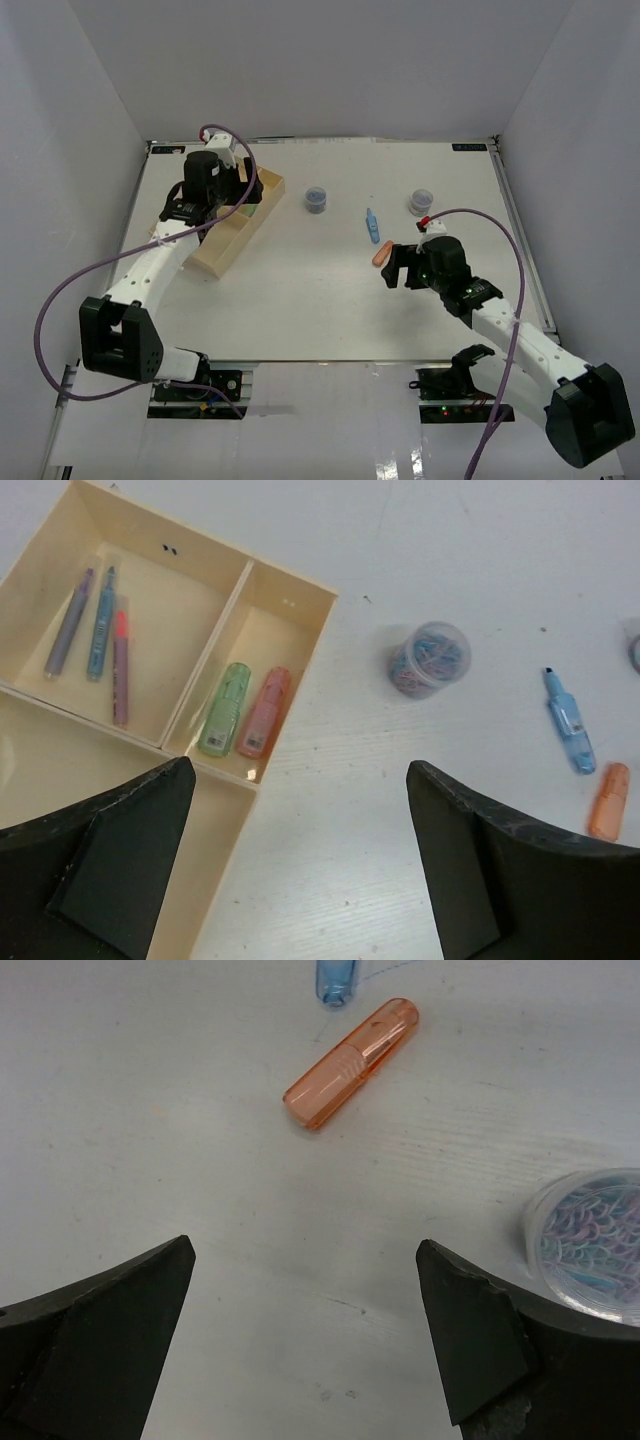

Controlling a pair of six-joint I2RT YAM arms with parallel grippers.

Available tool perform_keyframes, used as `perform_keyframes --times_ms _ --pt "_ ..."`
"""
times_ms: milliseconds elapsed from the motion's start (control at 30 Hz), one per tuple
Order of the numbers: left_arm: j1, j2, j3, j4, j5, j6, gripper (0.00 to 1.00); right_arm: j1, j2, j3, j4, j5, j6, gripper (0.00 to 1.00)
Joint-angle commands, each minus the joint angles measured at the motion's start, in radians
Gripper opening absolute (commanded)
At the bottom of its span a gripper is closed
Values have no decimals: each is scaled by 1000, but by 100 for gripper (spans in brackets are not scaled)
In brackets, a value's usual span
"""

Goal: Sort the stationery into containers
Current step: Place the pen in the storage box, then pick up the pen from the center of the board.

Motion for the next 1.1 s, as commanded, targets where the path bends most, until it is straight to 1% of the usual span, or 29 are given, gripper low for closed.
perform_keyframes --times_ms 0,33,100,133,200,233,300,467,500,600,767,967,1067 --pt "3 -72 -87 3 62 -73 98 16 89 86 67 132 45 99" --pt "3 -100 -107 15 70 -70 98 22 145 102 67 144 50 99" --pt "4 -123 -144 53 81 -61 98 36 199 152 64 177 68 100" --pt "4 -140 -174 67 90 -58 98 54 251 168 67 212 76 100" --pt "4 -153 -199 102 115 -64 98 80 305 221 61 252 91 100" --pt "3 -157 -214 112 125 -62 98 103 357 238 56 300 97 100" --pt "4 -160 -218 113 141 -64 98 123 405 283 41 344 125 100" --pt "-3 -169 -230 113 125 -52 98 134 535 332 54 381 168 100" --pt "-5 -175 -230 115 116 -50 98 138 554 353 51 399 173 96" --pt "-17 -177 -233 115 107 -47 98 141 638 398 30 410 186 93" --pt "-31 -177 -235 115 101 -39 98 143 666 404 30 399 205 89" --pt "-54 -143 -219 110 142 -62 98 143 595 355 48 362 197 89" --pt "-104 -105 -183 87 129 -58 98 145 519 337 47 352 165 90"
